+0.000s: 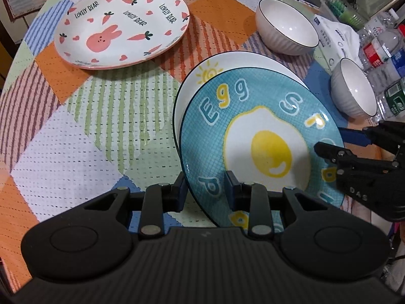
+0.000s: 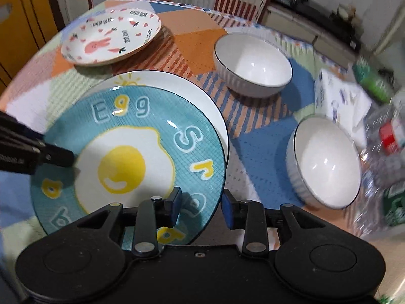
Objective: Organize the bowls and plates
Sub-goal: 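Open both tools and lift them off the stacked plates, then move both tools to the white LOVELY BEAR bunny plate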
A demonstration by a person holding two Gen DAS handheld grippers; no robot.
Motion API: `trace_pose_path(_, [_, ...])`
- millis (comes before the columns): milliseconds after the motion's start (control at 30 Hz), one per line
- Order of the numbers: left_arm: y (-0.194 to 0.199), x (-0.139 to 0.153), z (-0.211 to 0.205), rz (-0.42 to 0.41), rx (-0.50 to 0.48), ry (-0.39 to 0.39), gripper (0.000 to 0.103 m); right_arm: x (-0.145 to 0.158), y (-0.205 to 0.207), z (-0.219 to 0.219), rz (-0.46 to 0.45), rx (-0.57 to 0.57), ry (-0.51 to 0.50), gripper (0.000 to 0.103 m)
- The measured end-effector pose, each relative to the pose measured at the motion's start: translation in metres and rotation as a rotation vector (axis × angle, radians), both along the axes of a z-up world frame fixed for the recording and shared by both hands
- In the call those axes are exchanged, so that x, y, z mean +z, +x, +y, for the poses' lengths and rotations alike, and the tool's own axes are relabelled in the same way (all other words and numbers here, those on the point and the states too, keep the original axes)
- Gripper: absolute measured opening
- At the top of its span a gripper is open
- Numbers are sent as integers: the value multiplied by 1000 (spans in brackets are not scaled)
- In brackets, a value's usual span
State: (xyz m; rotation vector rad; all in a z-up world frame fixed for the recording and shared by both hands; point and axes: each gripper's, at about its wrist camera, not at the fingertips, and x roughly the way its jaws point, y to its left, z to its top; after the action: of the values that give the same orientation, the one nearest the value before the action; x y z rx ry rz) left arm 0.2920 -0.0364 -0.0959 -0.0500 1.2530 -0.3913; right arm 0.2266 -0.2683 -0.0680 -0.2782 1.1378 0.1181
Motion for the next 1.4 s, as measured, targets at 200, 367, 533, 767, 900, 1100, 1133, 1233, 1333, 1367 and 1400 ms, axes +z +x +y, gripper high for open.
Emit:
trace_pose_path(200, [3,2,-1,5,6,22,27,-7,9,5,-33,16,-43,39])
trace_pose_path(367, [0,23,6,-5,5,-16,27,7,3,4,-78,16,2,38])
trace_pose_path(533, [-8,58,6,-45,-17,-5,27,36,-9,4,-116,39,16,38])
trace_pose_path(767, [-25,99,12,-115,-104,98,28,77,-24,6,-142,110,-1,44])
trace_pose_path(900, [-31,113,23,-129,-130,178,29,95,-28,7,-142,146,0,49])
trace_pose_path(1100, [-30,135,42,-152,-115,239,31,119,-29,9,-112,160,94,63])
trace_pose_path(1133, [-29,139,45,-158,-111,247,32,122,-28,10,-105,161,109,66])
trace_pose_path(1233, [-22,151,49,-150,-130,262,36,132,-24,14,-77,185,155,68])
trace_pose_path(1333, [-10,165,55,-125,-126,264,39,149,-15,18,-51,208,222,69])
trace_pose_path(1367, [-6,171,57,-125,-119,254,41,156,-11,19,-47,224,241,69])
trace_pose_path(1400, [-2,176,59,-128,-111,249,41,161,-9,21,-51,239,251,70])
